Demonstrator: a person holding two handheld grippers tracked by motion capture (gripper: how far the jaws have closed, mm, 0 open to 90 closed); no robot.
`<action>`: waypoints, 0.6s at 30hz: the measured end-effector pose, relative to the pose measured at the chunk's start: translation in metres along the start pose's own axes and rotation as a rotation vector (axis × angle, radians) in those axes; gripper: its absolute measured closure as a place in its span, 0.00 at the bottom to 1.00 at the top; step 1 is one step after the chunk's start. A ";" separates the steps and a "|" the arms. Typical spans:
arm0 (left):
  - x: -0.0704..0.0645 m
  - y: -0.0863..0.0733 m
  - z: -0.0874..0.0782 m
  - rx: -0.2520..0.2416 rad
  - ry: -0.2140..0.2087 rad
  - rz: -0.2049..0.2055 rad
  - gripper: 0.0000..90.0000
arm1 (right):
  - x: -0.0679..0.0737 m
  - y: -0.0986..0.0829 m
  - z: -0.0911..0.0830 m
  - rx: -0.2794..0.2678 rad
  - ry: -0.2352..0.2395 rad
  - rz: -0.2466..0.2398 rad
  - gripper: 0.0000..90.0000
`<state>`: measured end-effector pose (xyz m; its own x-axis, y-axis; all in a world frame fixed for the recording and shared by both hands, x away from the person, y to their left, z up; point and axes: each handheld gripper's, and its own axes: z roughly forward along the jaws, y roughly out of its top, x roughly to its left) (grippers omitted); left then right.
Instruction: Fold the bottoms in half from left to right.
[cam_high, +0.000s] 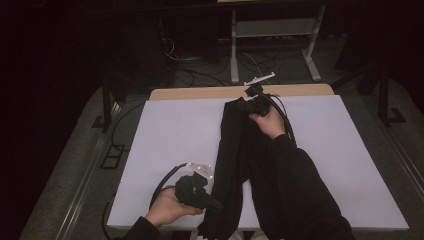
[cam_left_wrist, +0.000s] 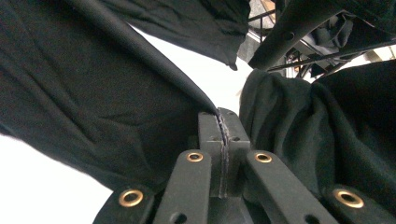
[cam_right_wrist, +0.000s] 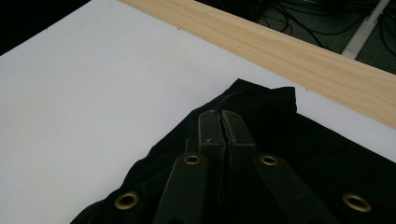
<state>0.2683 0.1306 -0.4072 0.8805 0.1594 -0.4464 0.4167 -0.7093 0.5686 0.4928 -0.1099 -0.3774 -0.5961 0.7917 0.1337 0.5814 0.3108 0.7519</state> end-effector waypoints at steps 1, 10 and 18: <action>-0.001 0.002 0.001 0.001 -0.003 -0.003 0.99 | -0.002 -0.001 -0.001 0.000 0.001 -0.005 0.96; -0.001 0.016 0.018 -0.004 -0.042 0.009 0.99 | -0.019 -0.001 -0.005 0.006 0.028 -0.008 0.96; 0.002 0.025 0.021 -0.048 -0.053 0.002 0.99 | -0.033 0.000 -0.008 0.026 0.034 -0.026 0.96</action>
<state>0.2755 0.0988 -0.4078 0.8686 0.1203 -0.4807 0.4265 -0.6755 0.6015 0.5080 -0.1399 -0.3771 -0.6289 0.7653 0.1367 0.5797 0.3445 0.7384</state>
